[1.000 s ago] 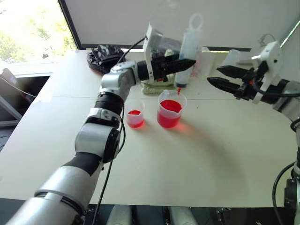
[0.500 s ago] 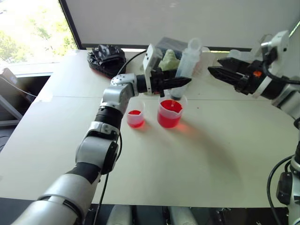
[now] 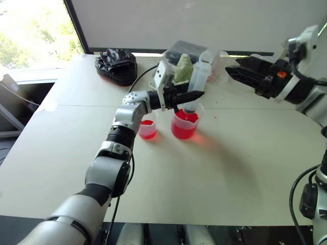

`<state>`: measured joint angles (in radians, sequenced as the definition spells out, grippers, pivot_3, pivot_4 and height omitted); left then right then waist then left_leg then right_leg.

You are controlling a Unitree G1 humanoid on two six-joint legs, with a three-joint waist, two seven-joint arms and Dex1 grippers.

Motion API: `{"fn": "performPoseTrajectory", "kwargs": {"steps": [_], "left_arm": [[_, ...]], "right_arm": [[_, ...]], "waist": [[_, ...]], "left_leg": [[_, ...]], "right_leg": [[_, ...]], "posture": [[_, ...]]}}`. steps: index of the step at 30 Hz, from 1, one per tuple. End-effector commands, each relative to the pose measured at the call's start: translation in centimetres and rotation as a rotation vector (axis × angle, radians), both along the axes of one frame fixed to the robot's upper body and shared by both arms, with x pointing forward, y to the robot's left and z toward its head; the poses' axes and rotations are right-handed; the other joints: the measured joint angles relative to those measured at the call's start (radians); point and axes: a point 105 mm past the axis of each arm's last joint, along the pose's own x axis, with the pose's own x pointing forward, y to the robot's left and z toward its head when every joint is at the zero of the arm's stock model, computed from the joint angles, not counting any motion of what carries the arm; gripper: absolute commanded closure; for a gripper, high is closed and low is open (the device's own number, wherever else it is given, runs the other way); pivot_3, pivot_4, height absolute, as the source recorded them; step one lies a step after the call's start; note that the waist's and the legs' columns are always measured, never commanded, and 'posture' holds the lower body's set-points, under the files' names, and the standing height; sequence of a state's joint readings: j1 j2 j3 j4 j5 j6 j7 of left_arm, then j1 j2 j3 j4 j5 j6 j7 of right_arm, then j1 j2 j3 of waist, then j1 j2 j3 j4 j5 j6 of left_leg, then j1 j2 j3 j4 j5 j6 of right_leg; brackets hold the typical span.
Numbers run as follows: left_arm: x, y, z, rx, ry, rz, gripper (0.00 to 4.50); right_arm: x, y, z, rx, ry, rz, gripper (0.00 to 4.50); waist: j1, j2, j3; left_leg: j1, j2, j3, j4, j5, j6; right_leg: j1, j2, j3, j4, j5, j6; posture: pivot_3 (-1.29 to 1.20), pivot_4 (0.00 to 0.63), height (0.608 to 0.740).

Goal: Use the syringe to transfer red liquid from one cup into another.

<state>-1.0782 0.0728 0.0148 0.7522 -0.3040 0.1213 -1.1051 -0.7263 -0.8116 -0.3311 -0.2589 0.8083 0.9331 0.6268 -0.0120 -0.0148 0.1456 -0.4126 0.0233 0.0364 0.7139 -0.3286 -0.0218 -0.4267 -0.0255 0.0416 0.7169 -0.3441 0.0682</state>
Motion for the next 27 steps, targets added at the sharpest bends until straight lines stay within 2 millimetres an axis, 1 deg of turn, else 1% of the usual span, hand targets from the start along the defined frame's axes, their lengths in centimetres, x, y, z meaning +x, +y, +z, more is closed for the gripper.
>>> {"fn": "performPoseTrajectory", "kwargs": {"steps": [1,6,13,16,20,24,27], "left_arm": [[-0.2,-0.3,0.5,-0.006,-0.044,0.000,3.14],[-0.4,-0.3,-0.3,0.016,-0.052,0.002,3.14],[-0.5,-0.3,-0.8,0.027,-0.054,0.006,3.14],[-0.5,-0.3,-0.9,0.028,-0.056,0.009,3.14],[-0.4,-0.2,-1.0,0.031,-0.057,0.016,3.14],[-0.3,0.0,-1.0,0.034,-0.060,0.026,3.14],[-0.3,0.0,-1.0,0.033,-0.063,0.031,3.14]], "right_arm": [[-0.8,-0.1,2.1,0.031,-0.068,0.011,2.12],[-1.1,0.2,2.2,0.062,-0.035,0.042,2.12],[-1.3,1.0,2.3,0.111,0.024,0.095,2.12],[-1.1,1.3,2.1,0.116,0.034,0.092,2.12],[-0.2,1.5,1.8,0.141,0.058,0.062,2.12],[0.4,2.9,0.8,0.129,0.103,0.082,2.12],[0.4,3.6,0.6,0.130,0.114,0.098,2.12]], "waist": [[0.000,0.000,0.000],[0.000,0.000,0.000],[0.000,0.000,0.000],[0.000,0.000,0.000],[0.000,0.000,0.000],[-0.001,0.000,0.000],[-0.001,0.000,0.000]], "left_leg": [[0.000,0.000,0.000,0.000,0.000,0.000],[0.000,0.000,0.000,0.000,0.000,0.000],[0.000,0.000,0.000,0.000,0.000,0.000],[0.000,0.000,0.000,0.000,0.000,0.000],[0.000,0.000,0.000,0.000,0.000,0.000],[0.000,0.000,0.000,0.000,0.000,0.000],[0.000,0.000,0.000,0.000,0.000,0.000]], "right_leg": [[0.000,0.000,0.000,0.000,0.000,0.000],[0.000,0.000,0.000,0.000,0.000,0.000],[0.000,0.000,0.000,0.000,0.000,0.000],[0.000,0.000,0.000,0.000,0.000,0.000],[0.000,0.000,0.000,0.000,0.000,0.000],[0.000,0.000,0.000,0.000,0.000,0.000],[0.000,0.000,0.000,0.000,0.000,0.000]], "posture": [[0.00,0.150,0.740],[0.00,0.150,0.740],[0.00,0.150,0.740],[0.00,0.150,0.740],[0.00,0.150,0.740],[0.00,0.150,0.740],[0.00,0.150,0.740]]}}
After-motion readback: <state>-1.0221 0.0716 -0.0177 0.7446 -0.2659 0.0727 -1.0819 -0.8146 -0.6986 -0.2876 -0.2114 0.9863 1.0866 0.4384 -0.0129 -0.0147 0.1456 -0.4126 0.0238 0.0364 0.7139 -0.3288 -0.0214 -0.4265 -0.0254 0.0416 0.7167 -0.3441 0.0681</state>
